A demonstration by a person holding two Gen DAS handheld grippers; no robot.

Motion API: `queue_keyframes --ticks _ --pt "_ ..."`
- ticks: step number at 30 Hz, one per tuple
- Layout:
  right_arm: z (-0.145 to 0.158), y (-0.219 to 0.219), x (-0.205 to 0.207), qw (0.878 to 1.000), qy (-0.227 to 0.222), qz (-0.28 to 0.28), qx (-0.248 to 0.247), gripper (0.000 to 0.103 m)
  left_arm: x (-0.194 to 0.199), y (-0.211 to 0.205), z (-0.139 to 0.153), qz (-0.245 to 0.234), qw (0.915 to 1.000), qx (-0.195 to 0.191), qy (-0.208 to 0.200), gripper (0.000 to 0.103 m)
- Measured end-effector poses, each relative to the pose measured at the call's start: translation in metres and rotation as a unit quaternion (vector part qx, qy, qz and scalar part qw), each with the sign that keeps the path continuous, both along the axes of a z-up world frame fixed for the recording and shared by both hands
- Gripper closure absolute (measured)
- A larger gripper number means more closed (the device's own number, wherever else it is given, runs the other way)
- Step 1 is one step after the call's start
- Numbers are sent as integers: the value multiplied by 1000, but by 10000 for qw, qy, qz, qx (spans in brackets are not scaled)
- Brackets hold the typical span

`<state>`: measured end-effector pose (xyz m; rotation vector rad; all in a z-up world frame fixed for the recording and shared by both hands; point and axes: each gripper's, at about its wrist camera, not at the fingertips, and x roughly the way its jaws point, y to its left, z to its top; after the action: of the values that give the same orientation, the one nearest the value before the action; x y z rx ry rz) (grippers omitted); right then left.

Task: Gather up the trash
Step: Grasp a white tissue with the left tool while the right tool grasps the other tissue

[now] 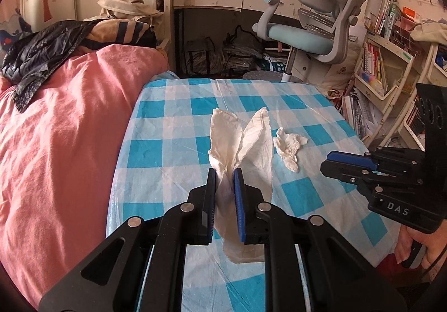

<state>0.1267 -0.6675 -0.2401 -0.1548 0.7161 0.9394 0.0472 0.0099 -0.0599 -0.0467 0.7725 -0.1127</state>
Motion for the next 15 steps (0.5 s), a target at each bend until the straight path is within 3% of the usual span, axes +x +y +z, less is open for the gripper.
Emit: queue_keyframes --ticks 2,3,8,15 --pt "-8 -1 4 9998 56 -195 6 46 -8 -1 0 -11 10000 -12 -3 91" --pt "-11 0 5 9997 26 -263 -13 40 -11 -2 0 -22 10000 9 -13 91" --pt "-27 21 23 9983 -159 -412 -377 35 -14 -2 -2 -57 9999 123 -22 91" --pt "-58 40 62 9951 96 -626 -760 35 9 8 -5 -8 9998 198 57 90"
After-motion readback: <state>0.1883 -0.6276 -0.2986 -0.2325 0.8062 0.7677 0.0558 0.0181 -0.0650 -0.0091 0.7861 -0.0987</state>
